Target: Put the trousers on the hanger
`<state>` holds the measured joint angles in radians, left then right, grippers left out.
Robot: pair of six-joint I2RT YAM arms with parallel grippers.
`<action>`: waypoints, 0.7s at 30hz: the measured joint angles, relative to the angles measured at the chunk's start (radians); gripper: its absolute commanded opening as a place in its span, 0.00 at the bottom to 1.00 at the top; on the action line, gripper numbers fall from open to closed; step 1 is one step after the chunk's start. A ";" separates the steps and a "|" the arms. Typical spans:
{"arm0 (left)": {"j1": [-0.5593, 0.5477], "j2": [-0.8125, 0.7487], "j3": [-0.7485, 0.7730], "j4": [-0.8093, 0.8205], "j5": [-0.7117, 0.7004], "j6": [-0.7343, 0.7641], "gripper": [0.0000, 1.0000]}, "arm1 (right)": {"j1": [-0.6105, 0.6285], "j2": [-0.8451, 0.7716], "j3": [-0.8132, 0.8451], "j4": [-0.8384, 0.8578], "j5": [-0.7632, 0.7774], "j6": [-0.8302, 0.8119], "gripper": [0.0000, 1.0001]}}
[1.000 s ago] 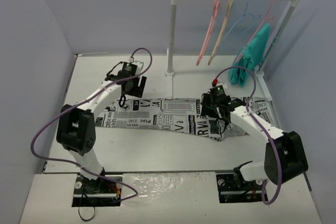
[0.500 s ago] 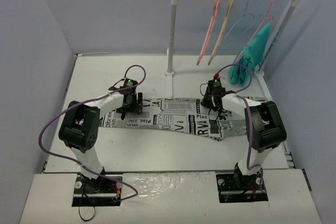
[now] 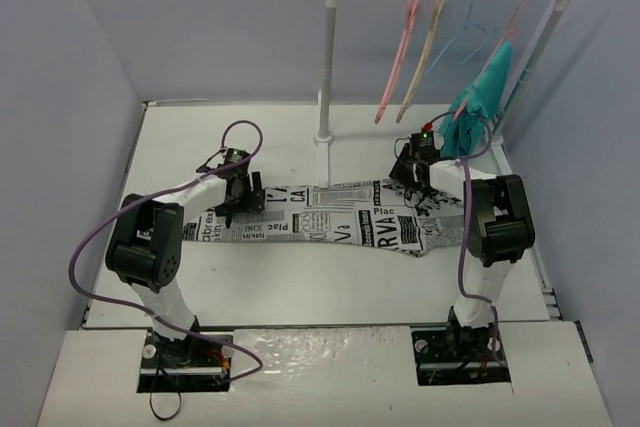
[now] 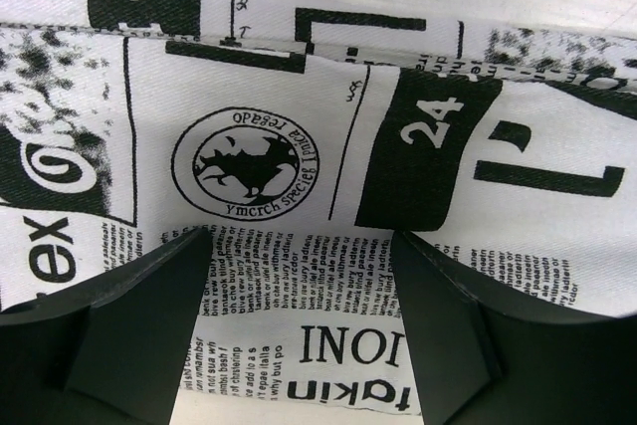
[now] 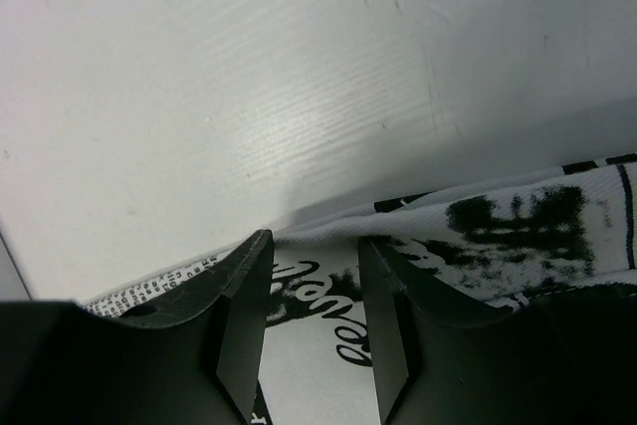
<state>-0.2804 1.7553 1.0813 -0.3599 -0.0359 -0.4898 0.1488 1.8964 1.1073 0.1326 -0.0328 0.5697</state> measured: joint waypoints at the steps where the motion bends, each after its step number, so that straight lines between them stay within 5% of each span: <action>1: 0.002 -0.001 0.000 0.000 0.002 -0.001 0.70 | -0.002 0.007 0.009 0.001 -0.006 -0.001 0.39; 10: 0.030 -0.032 0.001 -0.033 0.011 0.008 0.72 | -0.015 -0.037 0.012 -0.050 0.002 -0.054 0.45; 21: 0.091 -0.065 0.010 -0.048 0.013 0.005 0.72 | -0.016 -0.416 -0.366 -0.169 0.048 -0.007 0.49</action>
<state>-0.1897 1.6905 1.0913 -0.4084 -0.0233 -0.4844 0.1332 1.4807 0.7411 -0.0368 0.0152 0.5629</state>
